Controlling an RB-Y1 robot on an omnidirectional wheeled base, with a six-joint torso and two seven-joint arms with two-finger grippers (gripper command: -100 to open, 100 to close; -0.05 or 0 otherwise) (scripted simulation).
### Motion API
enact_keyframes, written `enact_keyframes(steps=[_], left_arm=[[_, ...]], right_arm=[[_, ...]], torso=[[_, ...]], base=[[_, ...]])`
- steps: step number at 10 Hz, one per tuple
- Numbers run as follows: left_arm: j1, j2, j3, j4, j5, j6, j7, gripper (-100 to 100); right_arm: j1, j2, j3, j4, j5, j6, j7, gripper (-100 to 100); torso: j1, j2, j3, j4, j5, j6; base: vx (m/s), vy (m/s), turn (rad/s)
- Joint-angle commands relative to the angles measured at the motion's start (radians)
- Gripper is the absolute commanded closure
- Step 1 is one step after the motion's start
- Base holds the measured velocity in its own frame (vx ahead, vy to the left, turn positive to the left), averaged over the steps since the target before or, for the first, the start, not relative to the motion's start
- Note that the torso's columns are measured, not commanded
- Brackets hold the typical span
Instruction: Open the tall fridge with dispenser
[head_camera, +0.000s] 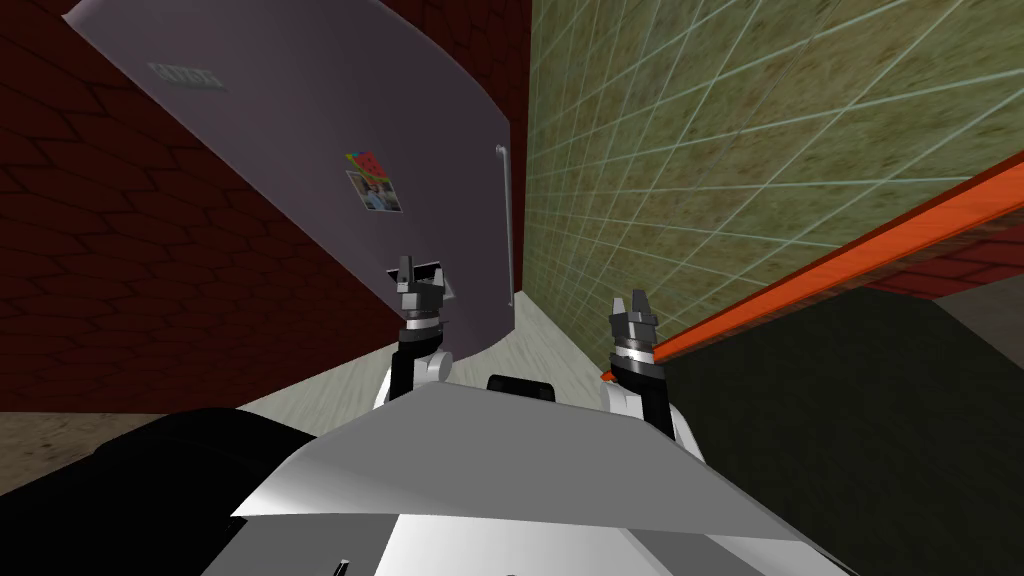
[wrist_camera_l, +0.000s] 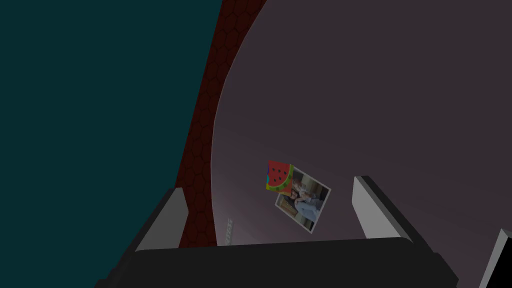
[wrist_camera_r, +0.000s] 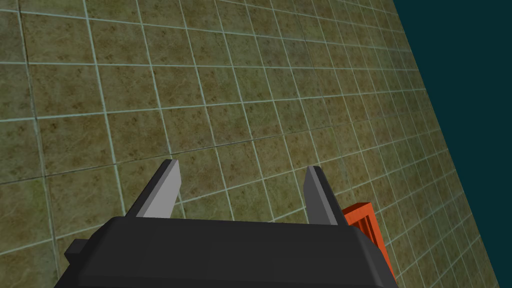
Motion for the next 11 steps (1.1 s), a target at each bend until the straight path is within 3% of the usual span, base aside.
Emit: enact_keyframes(steps=[1,9,10,11], left_arm=[[0.000,0.000,0.000,0.000,0.000,0.000,0.000,0],[0.000,0.000,0.000,0.000,0.000,0.000,0.000,0],[-0.019,0.034,-0.003,0.013,0.005,0.013,0.003,-100],[-0.038,0.060,-0.006,0.026,0.009,0.027,0.005,-100]], right_arm=[[0.000,0.000,0.000,0.000,0.000,0.000,0.000,0],[0.000,0.000,0.000,0.000,0.000,0.000,0.000,0],[0.000,0.000,0.000,0.000,0.000,0.000,0.000,0],[0.000,0.000,0.000,0.000,0.000,0.000,0.000,0]], torso=[[0.000,0.040,-0.082,0.041,0.000,0.000],[0.000,0.618,-1.234,0.617,0.000,0.000],[0.000,0.691,-1.382,0.691,0.000,0.000],[0.001,0.725,-1.451,0.724,0.000,0.000]], base=[[0.000,0.000,0.000],[0.000,0.000,0.000],[0.007,0.005,-0.024],[0.003,0.014,-0.052]])
